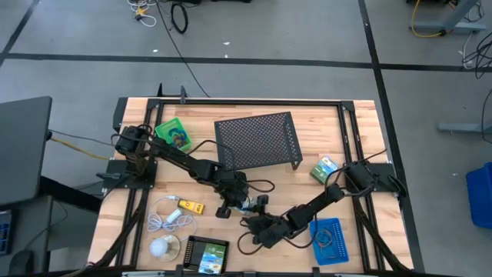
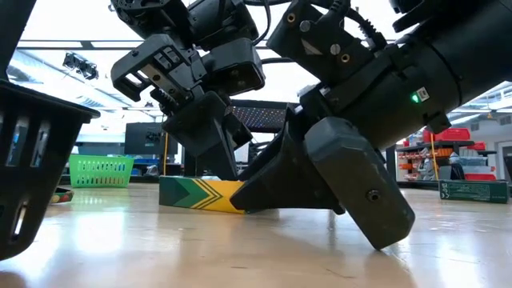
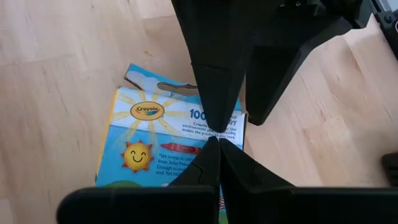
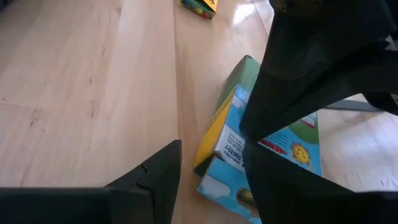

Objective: Pick & Place Office Desk Supplies
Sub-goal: Put the yellow crayon box into the black bin

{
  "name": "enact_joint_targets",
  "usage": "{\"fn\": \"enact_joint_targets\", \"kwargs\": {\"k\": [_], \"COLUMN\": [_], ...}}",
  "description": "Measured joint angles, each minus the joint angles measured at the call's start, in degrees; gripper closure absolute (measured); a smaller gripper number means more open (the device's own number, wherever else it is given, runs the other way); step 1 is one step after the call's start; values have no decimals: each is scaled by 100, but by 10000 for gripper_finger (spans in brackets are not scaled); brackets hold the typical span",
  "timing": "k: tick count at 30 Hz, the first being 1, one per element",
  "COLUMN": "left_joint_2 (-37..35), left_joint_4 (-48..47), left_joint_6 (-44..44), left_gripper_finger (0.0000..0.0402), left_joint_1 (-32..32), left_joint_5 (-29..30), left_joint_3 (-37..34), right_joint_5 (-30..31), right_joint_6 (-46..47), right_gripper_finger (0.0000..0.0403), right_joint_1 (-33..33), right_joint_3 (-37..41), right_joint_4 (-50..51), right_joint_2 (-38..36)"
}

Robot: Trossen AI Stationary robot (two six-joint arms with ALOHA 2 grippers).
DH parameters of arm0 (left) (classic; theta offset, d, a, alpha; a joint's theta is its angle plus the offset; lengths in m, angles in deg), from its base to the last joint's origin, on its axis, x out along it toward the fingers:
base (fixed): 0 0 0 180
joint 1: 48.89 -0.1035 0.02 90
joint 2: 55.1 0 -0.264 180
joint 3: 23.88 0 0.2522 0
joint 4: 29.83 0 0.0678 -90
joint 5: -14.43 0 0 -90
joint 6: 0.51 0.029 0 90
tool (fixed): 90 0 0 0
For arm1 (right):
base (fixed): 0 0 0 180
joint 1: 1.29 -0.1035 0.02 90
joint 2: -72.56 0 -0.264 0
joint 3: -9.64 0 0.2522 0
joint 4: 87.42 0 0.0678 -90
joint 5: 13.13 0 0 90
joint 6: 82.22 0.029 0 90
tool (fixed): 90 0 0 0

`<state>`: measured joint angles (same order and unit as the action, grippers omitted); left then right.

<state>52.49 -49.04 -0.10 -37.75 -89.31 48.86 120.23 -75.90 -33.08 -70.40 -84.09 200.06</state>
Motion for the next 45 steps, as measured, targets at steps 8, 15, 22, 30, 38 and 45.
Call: {"fn": "enact_joint_targets", "kwargs": {"k": [8,15,22,30,38,45], "left_joint_2": [0,0,0,-2,-2,-9], "left_joint_4": [0,4,4,7,9,-39], "left_joint_6": [4,24,46,105,102,227], "left_gripper_finger": [400,400,400,400,400,400], "left_joint_1": [-10,-69,-68,-68,-68,-66], "left_joint_5": [-18,-151,-156,-153,-145,-171], "left_joint_3": [0,0,0,0,0,0], "right_joint_5": [373,26,107,151,295,-214], "right_joint_6": [-461,443,838,1101,2110,2057], "right_gripper_finger": [220,220,220,235,236,236], "right_joint_1": [-242,-225,-208,-248,-278,-388], "right_joint_3": [-770,-1029,-1021,-1077,-1298,-1458], "right_joint_4": [1317,2429,2483,2504,2531,2498], "right_joint_2": [59,66,68,88,111,115]}}
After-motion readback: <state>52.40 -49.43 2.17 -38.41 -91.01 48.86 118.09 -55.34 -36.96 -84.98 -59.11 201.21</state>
